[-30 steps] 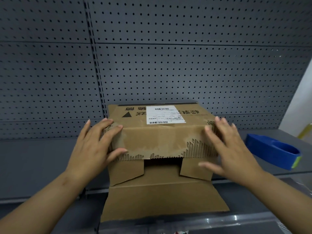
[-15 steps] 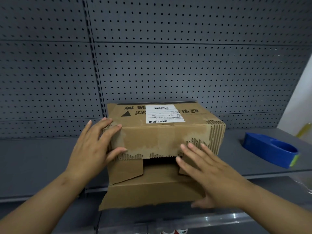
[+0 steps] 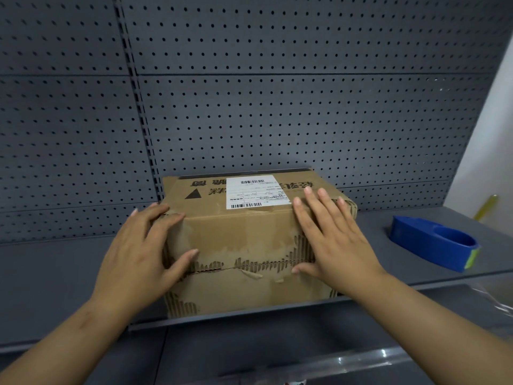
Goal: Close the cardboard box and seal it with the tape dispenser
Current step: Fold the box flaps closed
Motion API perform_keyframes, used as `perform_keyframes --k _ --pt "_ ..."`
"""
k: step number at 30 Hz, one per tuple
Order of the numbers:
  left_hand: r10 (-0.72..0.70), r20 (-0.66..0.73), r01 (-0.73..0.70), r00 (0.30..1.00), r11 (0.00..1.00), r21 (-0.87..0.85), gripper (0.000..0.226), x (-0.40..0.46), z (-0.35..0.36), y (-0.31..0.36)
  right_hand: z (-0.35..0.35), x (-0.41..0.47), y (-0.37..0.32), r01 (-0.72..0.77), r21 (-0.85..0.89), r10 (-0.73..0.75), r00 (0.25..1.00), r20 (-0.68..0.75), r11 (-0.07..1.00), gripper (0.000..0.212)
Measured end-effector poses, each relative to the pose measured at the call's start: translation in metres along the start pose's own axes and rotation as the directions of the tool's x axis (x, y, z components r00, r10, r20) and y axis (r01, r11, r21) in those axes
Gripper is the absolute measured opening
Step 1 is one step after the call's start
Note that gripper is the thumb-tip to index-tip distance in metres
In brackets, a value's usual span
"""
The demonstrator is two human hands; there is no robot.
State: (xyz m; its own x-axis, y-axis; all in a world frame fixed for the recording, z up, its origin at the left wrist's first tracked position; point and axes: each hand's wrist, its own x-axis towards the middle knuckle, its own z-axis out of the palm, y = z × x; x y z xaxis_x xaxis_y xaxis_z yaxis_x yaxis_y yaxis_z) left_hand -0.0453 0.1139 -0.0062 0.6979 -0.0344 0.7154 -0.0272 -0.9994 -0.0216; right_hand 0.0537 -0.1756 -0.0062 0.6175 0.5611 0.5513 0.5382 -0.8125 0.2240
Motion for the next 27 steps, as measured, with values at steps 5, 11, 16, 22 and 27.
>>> perform_keyframes --k 5,11,16,22,27 --pt "0.296 -0.055 -0.281 0.954 0.942 0.184 0.079 0.009 0.008 0.056 0.002 0.001 0.000 0.002 0.010 -0.002 1.000 -0.031 1.000 0.134" --pt "0.324 0.097 -0.339 0.941 0.900 0.275 0.126 0.017 0.048 0.113 0.005 0.002 0.005 0.044 0.024 -0.042 0.996 -0.085 0.999 0.132" --pt "0.294 0.063 -0.299 0.954 0.912 0.281 0.124 0.021 0.065 0.114 0.010 0.000 0.012 0.109 0.046 -0.101 0.983 -0.152 0.993 0.121" --pt "0.309 -0.026 -0.287 0.951 0.909 0.304 0.097 0.020 0.072 0.110 0.007 -0.009 0.043 0.085 0.309 0.028 0.939 -0.344 0.947 0.056" --pt "0.294 -0.067 -0.264 0.953 0.921 0.285 0.095 0.021 0.074 0.111 0.030 -0.013 0.093 -0.282 0.334 0.358 0.913 -0.195 0.900 0.052"
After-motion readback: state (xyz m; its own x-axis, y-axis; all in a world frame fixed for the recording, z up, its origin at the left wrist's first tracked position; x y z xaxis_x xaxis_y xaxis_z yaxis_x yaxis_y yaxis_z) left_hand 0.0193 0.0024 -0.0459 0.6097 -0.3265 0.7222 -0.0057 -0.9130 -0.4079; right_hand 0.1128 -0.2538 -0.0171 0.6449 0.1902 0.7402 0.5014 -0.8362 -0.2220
